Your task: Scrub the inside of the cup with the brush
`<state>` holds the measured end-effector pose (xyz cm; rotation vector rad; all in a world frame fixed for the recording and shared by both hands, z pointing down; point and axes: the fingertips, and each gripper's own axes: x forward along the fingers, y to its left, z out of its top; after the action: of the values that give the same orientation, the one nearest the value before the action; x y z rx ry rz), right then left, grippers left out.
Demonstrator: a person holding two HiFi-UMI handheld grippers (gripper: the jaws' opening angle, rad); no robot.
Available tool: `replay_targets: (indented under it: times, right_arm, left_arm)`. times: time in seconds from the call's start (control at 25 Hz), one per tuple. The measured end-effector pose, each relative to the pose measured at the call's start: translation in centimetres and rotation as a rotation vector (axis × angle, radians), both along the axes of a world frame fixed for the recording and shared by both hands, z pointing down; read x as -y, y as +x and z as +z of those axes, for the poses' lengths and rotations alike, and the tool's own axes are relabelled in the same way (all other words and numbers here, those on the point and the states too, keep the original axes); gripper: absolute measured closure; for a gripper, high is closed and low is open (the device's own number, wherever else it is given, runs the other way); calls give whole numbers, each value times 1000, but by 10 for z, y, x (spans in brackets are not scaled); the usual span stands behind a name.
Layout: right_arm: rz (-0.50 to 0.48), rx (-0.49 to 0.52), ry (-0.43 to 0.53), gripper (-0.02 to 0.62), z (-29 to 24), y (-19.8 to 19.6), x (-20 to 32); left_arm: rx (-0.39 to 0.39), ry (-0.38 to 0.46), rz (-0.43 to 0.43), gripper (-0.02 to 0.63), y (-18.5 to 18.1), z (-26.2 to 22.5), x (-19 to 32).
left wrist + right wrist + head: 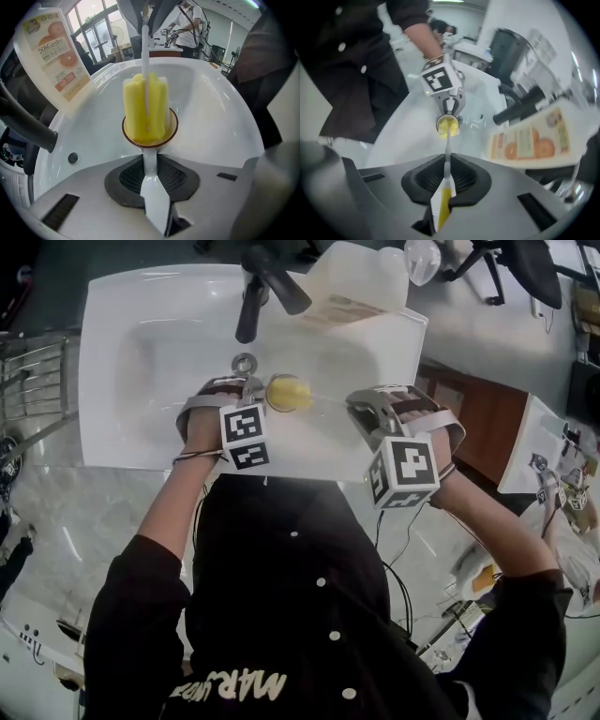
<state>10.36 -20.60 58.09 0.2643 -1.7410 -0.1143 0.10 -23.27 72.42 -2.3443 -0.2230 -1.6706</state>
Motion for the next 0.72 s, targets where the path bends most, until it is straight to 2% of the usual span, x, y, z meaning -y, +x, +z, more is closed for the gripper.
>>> replay_targets:
  times: [0.12,0.24,0.32,0.56,0.72]
  right_arm:
    - [-337,-142,183,549,-5,-12,10]
    - [-633,-286,286,549,-2,-21,9]
    - [-768,-348,326,550,2,-27,10]
    - [-914,-388,314,549,23,-38,12]
    - [-916,-404,290,550,34,-41,16]
  left_arm:
    - [14,-33,-2,518,1,-2,-1]
    - [27,-44,8,518,2,-2,0]
    - [35,-48,10,518,1,-2,1]
    - [47,-64,-1,518,3,-2,0]
    - [55,-62,3,518,3,-1,2]
